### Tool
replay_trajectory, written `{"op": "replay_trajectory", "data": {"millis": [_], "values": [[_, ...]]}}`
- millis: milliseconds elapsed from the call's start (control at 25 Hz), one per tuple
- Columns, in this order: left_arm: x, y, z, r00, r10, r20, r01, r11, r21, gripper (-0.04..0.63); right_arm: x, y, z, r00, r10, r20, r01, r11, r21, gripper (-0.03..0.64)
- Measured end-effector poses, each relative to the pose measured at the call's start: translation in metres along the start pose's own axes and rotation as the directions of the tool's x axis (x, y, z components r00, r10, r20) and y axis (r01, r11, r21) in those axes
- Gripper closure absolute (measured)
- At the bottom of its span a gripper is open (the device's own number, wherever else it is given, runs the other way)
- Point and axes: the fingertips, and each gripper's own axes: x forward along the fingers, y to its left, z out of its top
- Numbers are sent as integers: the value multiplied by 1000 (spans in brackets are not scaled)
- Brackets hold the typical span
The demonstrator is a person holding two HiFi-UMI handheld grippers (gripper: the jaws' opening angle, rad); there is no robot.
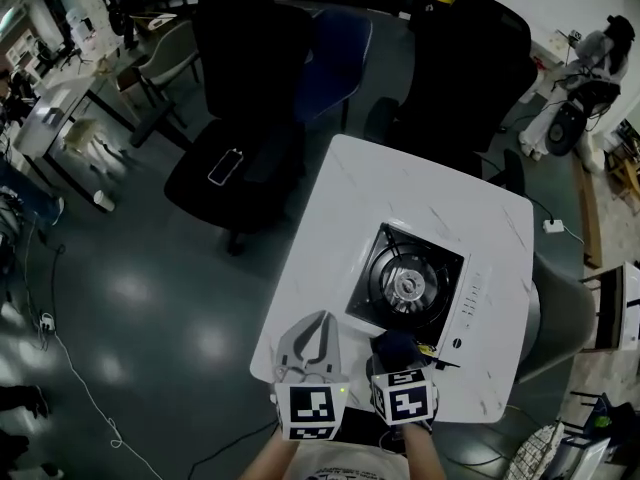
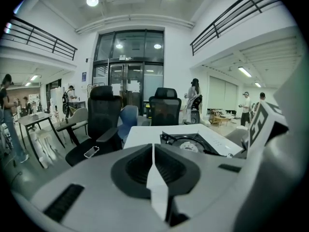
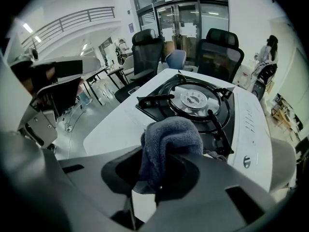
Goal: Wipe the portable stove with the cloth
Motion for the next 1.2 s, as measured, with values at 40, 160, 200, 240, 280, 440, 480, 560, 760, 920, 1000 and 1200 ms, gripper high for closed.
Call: {"op": "replay_trajectory", "data": {"millis": [40, 160, 200, 240, 280, 440, 480, 560, 760, 920, 1000, 1200], "values": [[0, 3, 0, 1000, 7, 0, -7, 1000, -4, 573, 1, 2, 2, 1000, 5, -2, -5, 1000, -9, 541], [-1, 11, -2, 1000, 29, -3, -29, 999, -15, 572, 5, 9, 8, 1000, 27, -8, -27, 999, -34, 541], [-1, 13, -3, 999, 36, -5, -37, 999, -19, 573, 7, 12, 10, 999, 38, -9, -38, 998, -41, 541], [-1, 15, -4, 999, 44, -7, -44, 999, -22, 574, 8, 15, 12, 999, 50, -10, -51, 998, -48, 541], [-1, 17, -4, 999, 50, -8, -50, 998, -25, 573, 10, 18, 14, 998, 63, -11, -64, 997, -54, 541], [-2, 24, -6, 997, 71, -10, -71, 997, -36, 572, 15, 31, 24, 994, 104, -15, -105, 991, -84, 541], [-2, 26, -6, 997, 76, -12, -77, 996, -39, 572, 16, 34, 26, 994, 110, -17, -111, 990, -92, 541], [-2, 29, -7, 996, 87, -16, -87, 995, -45, 573, 18, 39, 29, 992, 122, -21, -123, 987, -105, 541], [-2, 33, -7, 995, 100, -20, -101, 993, -54, 572, 23, 52, 39, 987, 160, -30, -162, 977, -135, 541], [-2, 41, -8, 992, 120, -23, -122, 991, -62, 572, 27, 66, 49, 977, 210, -41, -214, 965, -149, 541], [-1, 45, -9, 991, 128, -26, -130, 989, -66, 573, 30, 69, 52, 973, 225, -44, -229, 961, -156, 541], [1, 53, -10, 989, 144, -34, -146, 986, -74, 572, 36, 75, 60, 967, 248, -57, -254, 950, -181, 541]]}}
